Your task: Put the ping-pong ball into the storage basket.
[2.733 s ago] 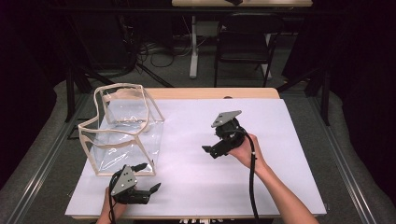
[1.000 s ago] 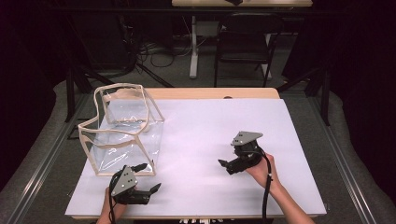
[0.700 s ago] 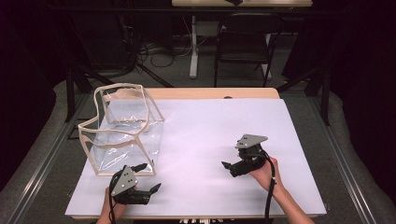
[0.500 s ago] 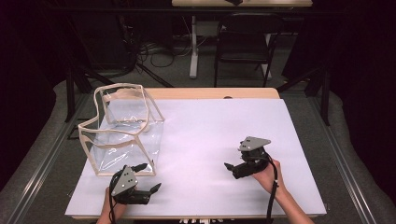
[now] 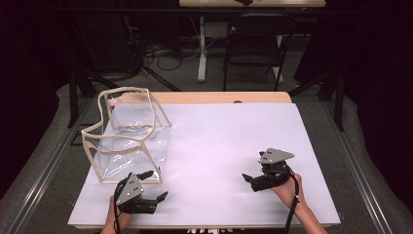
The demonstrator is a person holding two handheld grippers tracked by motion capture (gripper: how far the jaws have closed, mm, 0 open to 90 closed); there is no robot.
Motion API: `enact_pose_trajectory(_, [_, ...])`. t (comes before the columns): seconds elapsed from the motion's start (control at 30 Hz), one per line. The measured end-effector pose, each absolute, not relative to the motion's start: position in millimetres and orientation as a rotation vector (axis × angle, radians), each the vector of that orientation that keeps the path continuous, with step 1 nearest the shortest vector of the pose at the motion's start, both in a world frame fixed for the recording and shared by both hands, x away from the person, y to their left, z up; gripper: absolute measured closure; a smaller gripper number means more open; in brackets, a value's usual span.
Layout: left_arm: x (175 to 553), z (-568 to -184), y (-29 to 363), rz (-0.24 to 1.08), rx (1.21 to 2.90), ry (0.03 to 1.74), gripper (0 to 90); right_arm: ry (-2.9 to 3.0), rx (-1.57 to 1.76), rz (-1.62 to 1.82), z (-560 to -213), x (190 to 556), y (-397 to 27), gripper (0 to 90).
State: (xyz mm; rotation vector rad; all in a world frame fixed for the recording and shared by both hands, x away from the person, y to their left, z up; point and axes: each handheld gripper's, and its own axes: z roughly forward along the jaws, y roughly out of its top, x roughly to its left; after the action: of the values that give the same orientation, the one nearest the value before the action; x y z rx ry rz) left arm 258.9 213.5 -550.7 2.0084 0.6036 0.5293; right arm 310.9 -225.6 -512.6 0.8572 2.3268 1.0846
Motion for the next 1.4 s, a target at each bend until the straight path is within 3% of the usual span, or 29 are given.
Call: enact_pose_trajectory(1.4, [261, -553, 212, 0.524, 2.025, 0.617, 16.1, 2.297, 0.868, 1.059, -538, 274, -256, 0.1])
